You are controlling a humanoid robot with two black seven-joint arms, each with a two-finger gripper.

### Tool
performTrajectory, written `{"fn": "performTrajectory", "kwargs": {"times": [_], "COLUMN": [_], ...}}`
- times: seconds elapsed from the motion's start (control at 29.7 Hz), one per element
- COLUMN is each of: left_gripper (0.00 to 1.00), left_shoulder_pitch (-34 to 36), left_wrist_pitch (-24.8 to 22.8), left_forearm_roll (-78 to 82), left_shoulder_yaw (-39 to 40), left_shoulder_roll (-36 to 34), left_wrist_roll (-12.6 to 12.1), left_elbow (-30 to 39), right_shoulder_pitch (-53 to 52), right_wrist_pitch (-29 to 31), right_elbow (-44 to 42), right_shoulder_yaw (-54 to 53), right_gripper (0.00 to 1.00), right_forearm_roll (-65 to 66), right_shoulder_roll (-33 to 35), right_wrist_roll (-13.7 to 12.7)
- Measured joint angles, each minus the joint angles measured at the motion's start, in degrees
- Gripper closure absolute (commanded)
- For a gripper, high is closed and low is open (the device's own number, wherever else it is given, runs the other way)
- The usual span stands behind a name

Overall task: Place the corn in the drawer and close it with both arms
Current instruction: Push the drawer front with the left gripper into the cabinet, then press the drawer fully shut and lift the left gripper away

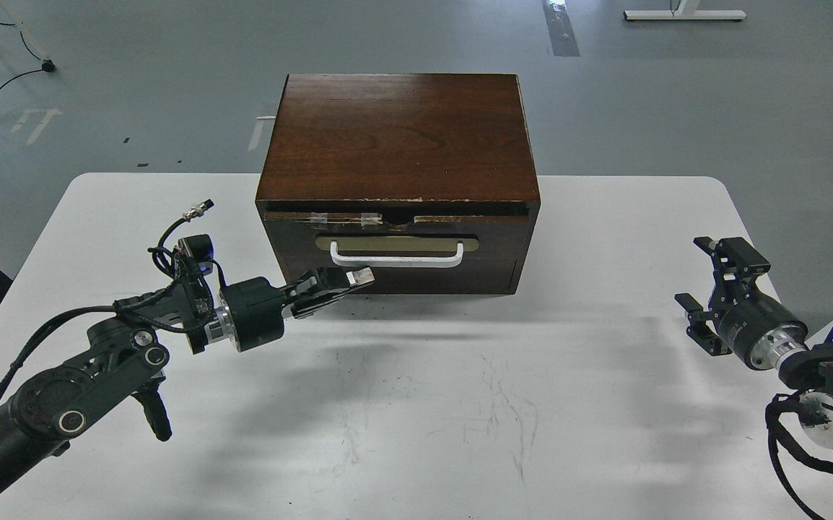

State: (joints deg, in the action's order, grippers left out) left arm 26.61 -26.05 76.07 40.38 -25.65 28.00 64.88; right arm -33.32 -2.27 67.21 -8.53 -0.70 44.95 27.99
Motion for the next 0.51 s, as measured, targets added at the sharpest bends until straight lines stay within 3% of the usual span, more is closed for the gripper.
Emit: {"fn": "performTrajectory", "kwargs": {"times": [0.51], "left_gripper": [1.00], "left_shoulder_pitch": [0.9], "left_wrist_pitch": [-0.1], "left_forearm_roll": [-0.5], "left_shoulder_yaw": [-0.2], "left_shoulder_roll": [0.2], "left_wrist_roll": [0.0], "left_elbow": [-1.2], "right_shoulder_pitch": [0.4], "right_wrist_pitch": [0.0], "right_elbow": [0.0], "right_shoulder_yaw": [0.0], "right_gripper": [0.00], "right_forearm_roll": [0.0], "right_shoulder_roll": [0.0], "right_wrist_roll": [0.0]}}
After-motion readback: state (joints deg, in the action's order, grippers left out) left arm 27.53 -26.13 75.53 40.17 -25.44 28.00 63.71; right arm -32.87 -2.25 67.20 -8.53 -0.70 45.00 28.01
